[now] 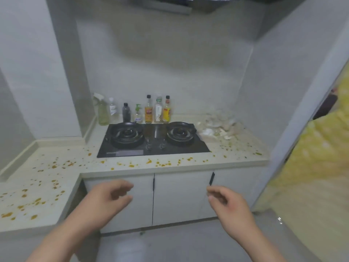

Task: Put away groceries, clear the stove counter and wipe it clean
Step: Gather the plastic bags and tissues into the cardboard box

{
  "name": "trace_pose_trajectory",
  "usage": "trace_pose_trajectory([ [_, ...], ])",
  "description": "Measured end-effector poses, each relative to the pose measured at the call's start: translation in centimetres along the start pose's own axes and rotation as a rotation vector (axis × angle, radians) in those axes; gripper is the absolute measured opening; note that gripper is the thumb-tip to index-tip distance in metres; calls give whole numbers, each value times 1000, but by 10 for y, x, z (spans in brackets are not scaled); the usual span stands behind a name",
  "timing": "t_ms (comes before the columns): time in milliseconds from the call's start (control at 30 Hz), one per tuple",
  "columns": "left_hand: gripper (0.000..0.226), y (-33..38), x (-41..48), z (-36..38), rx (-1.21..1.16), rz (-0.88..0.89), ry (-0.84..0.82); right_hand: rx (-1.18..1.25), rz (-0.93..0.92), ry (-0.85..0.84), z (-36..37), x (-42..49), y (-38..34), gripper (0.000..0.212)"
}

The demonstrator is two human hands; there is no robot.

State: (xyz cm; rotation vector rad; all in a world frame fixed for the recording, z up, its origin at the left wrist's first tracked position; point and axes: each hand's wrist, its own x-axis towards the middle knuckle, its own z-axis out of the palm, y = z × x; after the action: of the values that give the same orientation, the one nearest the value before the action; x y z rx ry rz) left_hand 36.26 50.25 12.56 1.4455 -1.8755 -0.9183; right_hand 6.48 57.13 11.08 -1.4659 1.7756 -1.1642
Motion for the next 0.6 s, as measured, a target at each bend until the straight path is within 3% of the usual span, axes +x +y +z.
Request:
trace_pose_trajectory([
  [267,21,40,93,64,-94,32,-139,27,89,121,-60,52,48,32],
  [600,17,37,258,103,-53,52,-184,-170,163,139,-87,197,76,31],
])
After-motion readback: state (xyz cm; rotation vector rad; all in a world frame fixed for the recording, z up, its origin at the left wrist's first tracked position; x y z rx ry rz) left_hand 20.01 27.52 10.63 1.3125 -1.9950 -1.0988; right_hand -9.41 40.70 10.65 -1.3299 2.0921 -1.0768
